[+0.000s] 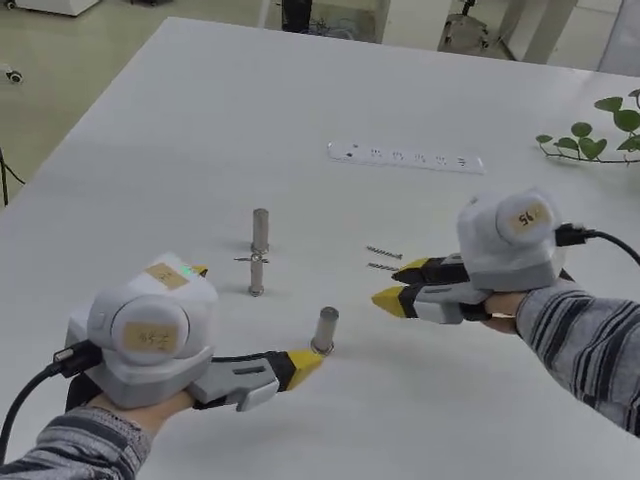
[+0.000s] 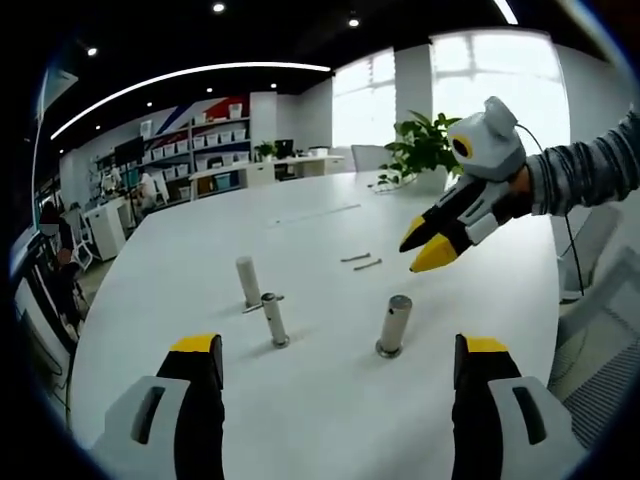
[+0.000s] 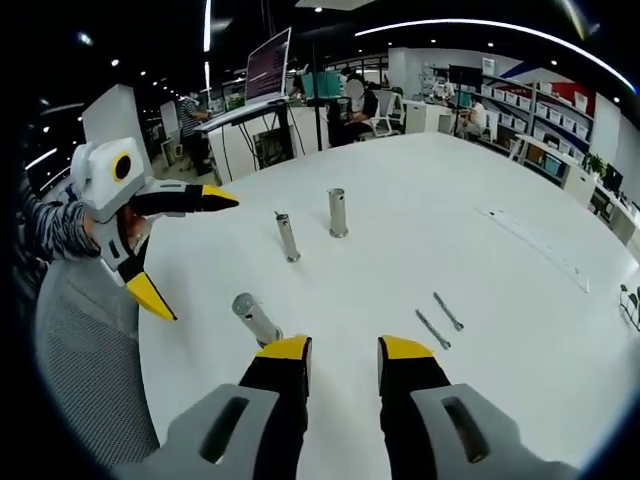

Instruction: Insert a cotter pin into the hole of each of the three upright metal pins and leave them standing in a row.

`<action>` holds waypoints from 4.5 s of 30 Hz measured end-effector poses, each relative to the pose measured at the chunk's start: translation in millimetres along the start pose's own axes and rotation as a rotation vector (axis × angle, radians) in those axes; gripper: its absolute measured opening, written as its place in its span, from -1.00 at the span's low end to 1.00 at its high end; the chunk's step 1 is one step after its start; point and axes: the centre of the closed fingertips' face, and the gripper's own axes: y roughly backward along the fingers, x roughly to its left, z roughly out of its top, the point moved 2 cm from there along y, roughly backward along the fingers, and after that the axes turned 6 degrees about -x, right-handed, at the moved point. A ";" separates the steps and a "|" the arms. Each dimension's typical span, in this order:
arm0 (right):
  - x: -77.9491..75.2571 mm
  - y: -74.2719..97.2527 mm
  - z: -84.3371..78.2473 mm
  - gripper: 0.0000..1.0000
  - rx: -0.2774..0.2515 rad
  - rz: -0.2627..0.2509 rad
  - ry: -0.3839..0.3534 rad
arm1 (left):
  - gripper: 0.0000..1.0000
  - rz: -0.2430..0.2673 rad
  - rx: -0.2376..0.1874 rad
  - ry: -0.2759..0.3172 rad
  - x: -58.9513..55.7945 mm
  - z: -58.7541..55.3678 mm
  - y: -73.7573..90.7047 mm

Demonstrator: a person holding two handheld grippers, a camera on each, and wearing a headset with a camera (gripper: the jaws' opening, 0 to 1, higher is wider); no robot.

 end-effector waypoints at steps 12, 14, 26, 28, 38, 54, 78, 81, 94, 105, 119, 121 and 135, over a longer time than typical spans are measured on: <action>-37.7 -13.4 -3.7 -0.61 0.087 -0.016 0.008 | 0.83 -0.003 0.002 0.037 0.8 -2.9 -2.1; -43.1 -17.8 -5.4 -0.62 0.110 -0.016 0.022 | 0.82 0.000 0.006 0.031 1.4 -3.6 -2.0; -65.7 -36.4 -17.9 -0.72 0.220 -0.031 0.051 | 0.77 0.011 0.009 0.031 4.7 -3.6 -2.0; -68.8 -38.1 -19.6 -0.72 0.232 -0.026 0.039 | 0.77 0.009 0.008 0.037 4.7 -3.3 -2.6; -74.1 -41.6 -27.3 -0.81 0.305 0.002 0.064 | 0.73 0.004 0.023 0.042 4.3 -5.6 -2.7; -72.1 -44.7 -27.7 -1.00 0.418 0.049 0.299 | 0.67 -0.013 0.020 0.047 1.4 -5.5 -4.6; -22.4 -2.8 -9.5 -1.00 0.263 0.077 0.358 | 0.43 -0.073 0.063 0.041 -11.7 -5.9 -1.1; -12.2 1.4 -5.7 -1.00 0.236 0.079 0.371 | 0.33 -0.087 0.058 0.046 -14.8 -0.3 -0.6; 41.4 11.9 2.6 -1.00 0.166 0.151 0.497 | 0.02 -0.138 0.043 0.108 -24.8 10.6 4.6; 77.8 12.6 7.3 -1.00 0.122 0.202 0.625 | -0.27 -0.185 0.005 0.258 -30.8 21.6 9.3; 104.3 11.6 10.9 -1.00 0.082 0.242 0.695 | -0.58 -0.234 -0.007 0.346 -44.4 21.3 11.8; 106.4 11.3 11.4 -1.00 0.078 0.246 0.696 | -0.60 -0.234 -0.007 0.356 -44.7 20.3 12.0; 120.0 11.7 17.9 -1.00 0.040 0.265 0.702 | -0.93 -0.256 -0.021 0.446 -53.2 19.4 13.0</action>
